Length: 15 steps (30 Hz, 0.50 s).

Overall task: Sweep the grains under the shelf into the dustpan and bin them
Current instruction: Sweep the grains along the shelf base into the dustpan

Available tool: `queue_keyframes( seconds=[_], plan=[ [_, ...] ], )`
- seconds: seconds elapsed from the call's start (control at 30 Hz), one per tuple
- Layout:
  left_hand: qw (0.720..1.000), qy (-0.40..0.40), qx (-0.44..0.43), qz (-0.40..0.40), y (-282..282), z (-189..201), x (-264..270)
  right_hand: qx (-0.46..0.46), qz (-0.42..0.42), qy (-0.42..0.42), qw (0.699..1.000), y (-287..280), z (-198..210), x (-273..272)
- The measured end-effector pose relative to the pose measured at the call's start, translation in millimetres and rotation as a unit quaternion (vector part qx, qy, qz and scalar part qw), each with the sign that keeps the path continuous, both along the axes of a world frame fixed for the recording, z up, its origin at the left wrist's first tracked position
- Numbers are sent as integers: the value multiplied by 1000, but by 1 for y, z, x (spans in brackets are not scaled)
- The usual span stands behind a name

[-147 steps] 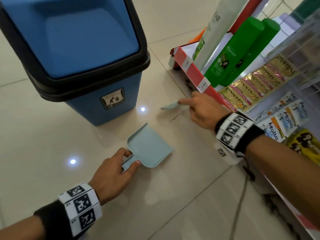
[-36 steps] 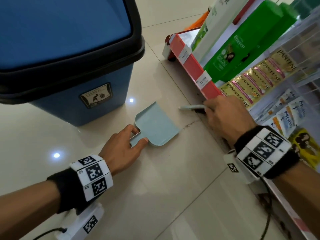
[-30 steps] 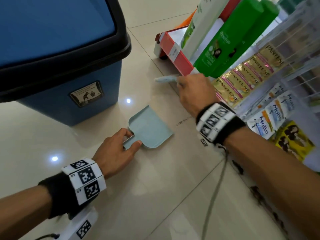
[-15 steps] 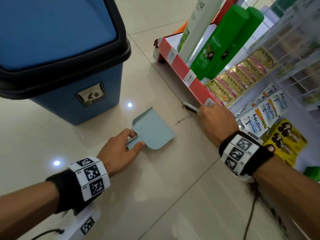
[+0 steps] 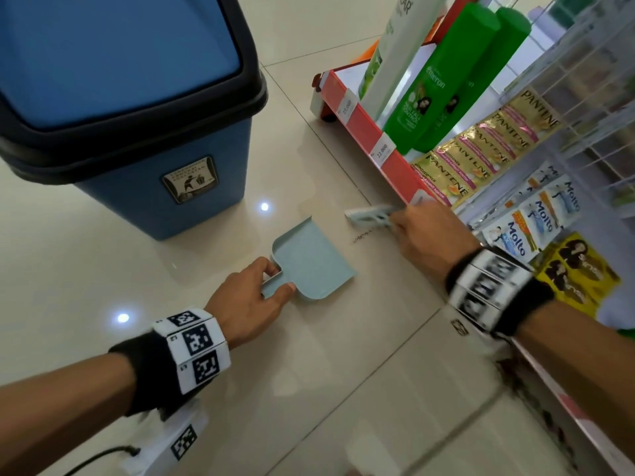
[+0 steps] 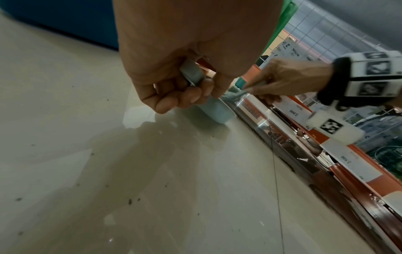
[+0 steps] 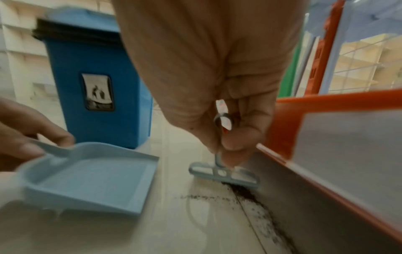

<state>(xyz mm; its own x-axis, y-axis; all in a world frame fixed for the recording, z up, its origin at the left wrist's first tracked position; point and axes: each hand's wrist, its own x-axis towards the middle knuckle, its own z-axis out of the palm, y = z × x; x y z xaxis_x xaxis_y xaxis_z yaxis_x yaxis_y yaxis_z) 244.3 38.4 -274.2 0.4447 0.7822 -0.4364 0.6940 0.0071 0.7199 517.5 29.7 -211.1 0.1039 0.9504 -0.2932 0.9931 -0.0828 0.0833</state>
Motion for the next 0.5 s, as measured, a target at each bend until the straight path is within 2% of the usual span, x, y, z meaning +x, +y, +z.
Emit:
queue_keyframes(
  seconds=[0.07, 0.13, 0.3, 0.4, 0.5],
  plan=[
    [1000, 3, 4, -4, -3, -2, -3, -7, -13, 16, 1000, -24, 11, 5],
    [1000, 6, 4, -8, -6, -3, -6, 28, -7, 33, 999, -33, 22, 8],
    [1000, 7, 10, -11, -18, -7, -17, 139, 42, 94, 985, -5, 21, -4],
    [1000, 8, 18, -18, -30, -9, -25, 123, 66, 123, 982, 14, 7, -16],
    [1000, 10, 10, -22, -45, -11, -36, 56, 80, 122, 988, 7, 0, -11]
  ],
)
